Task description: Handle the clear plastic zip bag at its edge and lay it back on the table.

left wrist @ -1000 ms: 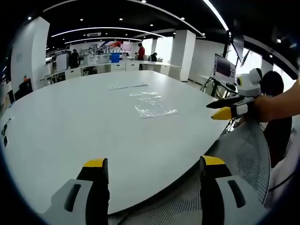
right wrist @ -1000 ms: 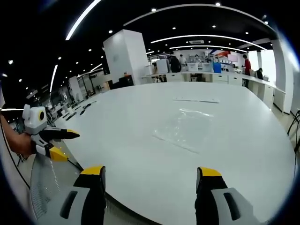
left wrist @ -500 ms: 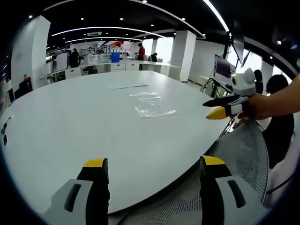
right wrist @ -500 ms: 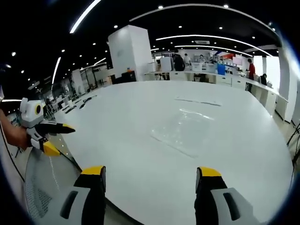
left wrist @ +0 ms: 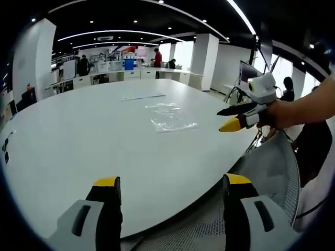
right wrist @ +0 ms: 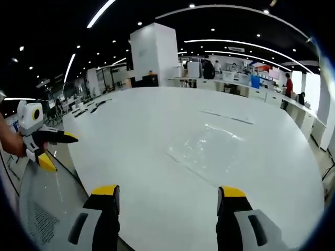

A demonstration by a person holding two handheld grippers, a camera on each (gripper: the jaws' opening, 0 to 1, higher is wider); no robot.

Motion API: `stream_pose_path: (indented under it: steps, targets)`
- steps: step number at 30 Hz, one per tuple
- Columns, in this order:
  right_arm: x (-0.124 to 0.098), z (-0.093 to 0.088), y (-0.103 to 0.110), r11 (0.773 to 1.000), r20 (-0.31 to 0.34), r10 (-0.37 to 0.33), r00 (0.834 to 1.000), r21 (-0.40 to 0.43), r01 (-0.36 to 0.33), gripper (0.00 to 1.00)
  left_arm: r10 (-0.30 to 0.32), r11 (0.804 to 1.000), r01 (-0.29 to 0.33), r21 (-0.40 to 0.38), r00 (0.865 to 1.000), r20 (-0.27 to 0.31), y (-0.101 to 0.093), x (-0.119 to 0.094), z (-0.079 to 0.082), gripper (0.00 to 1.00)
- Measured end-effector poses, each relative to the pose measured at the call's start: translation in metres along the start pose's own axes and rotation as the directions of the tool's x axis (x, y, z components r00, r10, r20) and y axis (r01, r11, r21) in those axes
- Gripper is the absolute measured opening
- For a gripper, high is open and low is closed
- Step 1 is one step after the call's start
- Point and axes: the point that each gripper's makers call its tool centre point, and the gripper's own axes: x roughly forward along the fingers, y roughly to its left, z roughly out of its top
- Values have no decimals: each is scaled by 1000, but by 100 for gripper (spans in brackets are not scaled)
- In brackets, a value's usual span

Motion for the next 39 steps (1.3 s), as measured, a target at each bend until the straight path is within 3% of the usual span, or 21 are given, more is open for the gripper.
stream_pose_path:
  steps: [17, 23, 29, 30, 31, 39]
  targets:
    - [31, 7, -13, 987, -74, -10, 997, -160, -2, 65, -10, 1000, 10, 10, 1000, -13, -3, -1, -1, 78]
    - [38, 1, -22, 977, -109, -21, 994, -213, -3, 61, -5, 1000, 6, 10, 1000, -19, -2, 0, -2, 78]
    - [45, -8, -35, 953, -164, -43, 985, -303, -9, 55, 3, 1000, -3, 8, 1000, -20, -1, 0, -2, 78]
    - [46, -10, -39, 946, -181, -53, 982, -325, -9, 54, 4, 1000, -4, 9, 1000, -16, -1, 0, -2, 78]
    - [48, -14, -44, 924, -206, -68, 976, -381, -17, 53, 5, 1000, -5, 11, 1000, -12, -1, -1, -2, 78]
    - [58, -17, -56, 877, -244, -96, 965, -480, -35, 45, 9, 1000, -8, 12, 1000, -17, 0, 0, -3, 78]
